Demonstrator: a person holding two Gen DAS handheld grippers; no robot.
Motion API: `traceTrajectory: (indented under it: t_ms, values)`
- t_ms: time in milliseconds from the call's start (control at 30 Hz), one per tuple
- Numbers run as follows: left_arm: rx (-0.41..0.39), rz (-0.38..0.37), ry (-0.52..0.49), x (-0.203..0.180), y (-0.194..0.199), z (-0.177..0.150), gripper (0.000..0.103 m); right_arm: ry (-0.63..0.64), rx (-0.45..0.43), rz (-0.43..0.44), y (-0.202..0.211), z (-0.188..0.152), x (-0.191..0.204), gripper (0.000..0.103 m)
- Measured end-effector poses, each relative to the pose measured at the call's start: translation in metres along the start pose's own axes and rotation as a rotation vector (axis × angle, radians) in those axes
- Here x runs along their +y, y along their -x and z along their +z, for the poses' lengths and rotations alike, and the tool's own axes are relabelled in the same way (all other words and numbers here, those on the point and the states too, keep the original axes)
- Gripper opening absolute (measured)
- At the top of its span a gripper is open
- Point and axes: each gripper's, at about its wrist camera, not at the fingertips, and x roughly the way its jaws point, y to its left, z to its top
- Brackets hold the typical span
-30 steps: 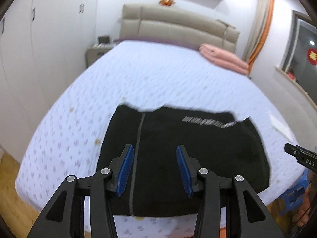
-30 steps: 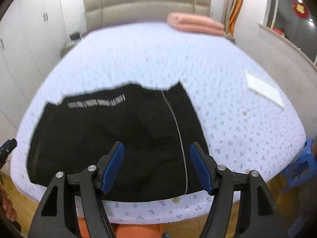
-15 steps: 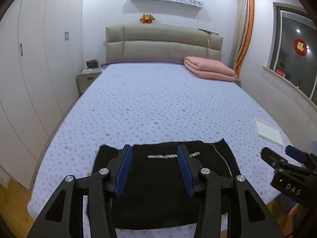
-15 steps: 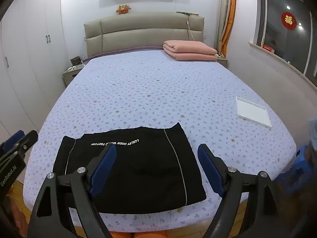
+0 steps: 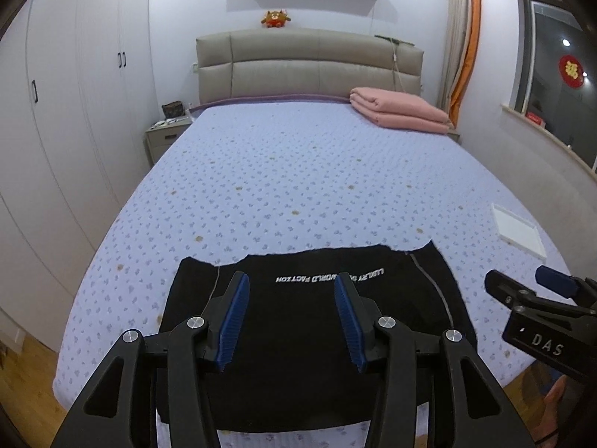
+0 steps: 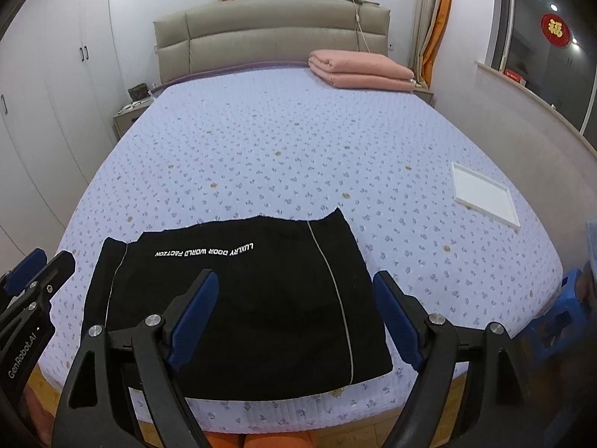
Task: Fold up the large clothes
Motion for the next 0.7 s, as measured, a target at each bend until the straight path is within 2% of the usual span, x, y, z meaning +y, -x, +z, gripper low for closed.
traceTrajectory:
  t_ms: [267,633,700]
  values:
    - [0.019,0.042,0.006,0.002,0.003,-0.003,0.049,-0.012,0.015,0.029,0.0,-0.004,-0.001,0.085]
    - [0.008,0.043,0.007,0.003,0.02,-0.005,0.049,0.002,-0.012,0.036,0.021,-0.007,-0.001,0.085]
    - [0.013,0.069,0.011,0.004,0.021,-0.005,0.049,0.005,-0.011,0.039,0.023,-0.008,0.0,0.086]
